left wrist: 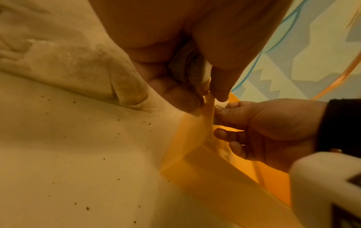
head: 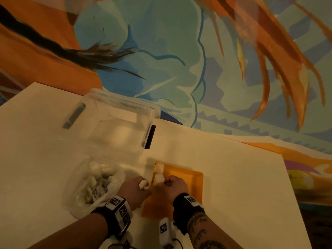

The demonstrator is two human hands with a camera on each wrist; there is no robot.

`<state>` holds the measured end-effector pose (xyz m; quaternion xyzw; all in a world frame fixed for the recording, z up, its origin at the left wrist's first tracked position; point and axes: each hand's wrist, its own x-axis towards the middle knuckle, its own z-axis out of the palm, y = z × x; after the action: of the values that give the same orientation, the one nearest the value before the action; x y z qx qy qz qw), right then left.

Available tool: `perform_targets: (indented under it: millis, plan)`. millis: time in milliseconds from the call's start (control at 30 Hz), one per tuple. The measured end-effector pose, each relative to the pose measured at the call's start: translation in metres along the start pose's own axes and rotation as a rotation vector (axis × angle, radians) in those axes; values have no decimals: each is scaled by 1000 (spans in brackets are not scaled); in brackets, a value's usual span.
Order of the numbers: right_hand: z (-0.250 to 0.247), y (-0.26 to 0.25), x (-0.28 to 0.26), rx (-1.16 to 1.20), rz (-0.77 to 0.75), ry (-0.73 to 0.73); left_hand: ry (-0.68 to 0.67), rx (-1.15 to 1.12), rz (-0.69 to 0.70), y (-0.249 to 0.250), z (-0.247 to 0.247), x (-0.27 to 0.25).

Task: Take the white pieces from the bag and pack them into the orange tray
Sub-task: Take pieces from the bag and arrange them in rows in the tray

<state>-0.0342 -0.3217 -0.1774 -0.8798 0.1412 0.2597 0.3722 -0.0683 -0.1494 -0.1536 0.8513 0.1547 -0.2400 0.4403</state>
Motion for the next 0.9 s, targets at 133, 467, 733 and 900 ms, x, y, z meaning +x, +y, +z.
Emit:
perform_targets:
  millis: [133,467,733,900]
  plan:
    - [9,-7,8,-33,59,-13,-25,35,3,-2,0,6]
    - [9,-13,15,-208,123,-47,-53,38,10,-3,-3,7]
    - [6,-23,14,-250,109,-52,-61,76,4,-1,-5,8]
    - [-10,-26,-4,-87,-12,-50,1,86,-13,2,-10,3]
